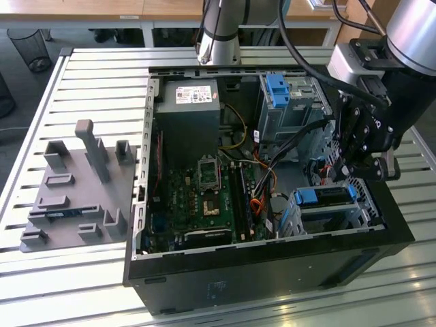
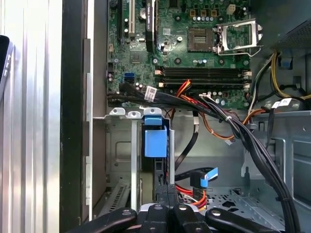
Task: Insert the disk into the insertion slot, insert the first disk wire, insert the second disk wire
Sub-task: 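Insert the first disk wire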
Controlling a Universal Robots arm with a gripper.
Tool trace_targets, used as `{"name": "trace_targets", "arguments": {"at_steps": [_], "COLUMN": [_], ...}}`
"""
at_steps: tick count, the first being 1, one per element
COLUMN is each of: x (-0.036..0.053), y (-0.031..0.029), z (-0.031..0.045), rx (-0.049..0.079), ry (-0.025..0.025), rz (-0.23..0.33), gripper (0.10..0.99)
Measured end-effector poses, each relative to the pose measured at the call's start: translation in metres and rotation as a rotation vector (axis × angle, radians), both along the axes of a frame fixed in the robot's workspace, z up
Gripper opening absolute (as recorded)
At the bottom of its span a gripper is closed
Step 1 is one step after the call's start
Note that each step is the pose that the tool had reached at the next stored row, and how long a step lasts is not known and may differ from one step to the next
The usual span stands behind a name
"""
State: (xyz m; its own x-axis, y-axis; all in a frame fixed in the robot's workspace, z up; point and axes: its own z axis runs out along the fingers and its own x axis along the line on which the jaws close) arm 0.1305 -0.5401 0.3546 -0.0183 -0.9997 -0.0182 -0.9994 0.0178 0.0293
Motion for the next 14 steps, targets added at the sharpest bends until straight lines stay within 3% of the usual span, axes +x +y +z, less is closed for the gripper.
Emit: {"name": "trace_targets", "arguments": {"at_steps": [5,9,10,11,12,14], "x": [0.0005,0.0043,0.0052,0.006,0.0067,0.0083], "y": [0.004,0.0049,0.005,0.0051,0.0052,0.0054], "z": [0.001,0.0011,0.0011,0.0012,0.0012,0.0011], "rx": [0.0,0.0,0.0,0.0,0.0,0.0], "ry": [0.0014,0.0138,0.0167,0.0195,0.0221,0.0266], "rz": [-0.009,-0.009,-0.009,-0.009,-0.009,-0.01], "gripper": [0.106,0.114,0.169,0.169,0.239,0.239]}}
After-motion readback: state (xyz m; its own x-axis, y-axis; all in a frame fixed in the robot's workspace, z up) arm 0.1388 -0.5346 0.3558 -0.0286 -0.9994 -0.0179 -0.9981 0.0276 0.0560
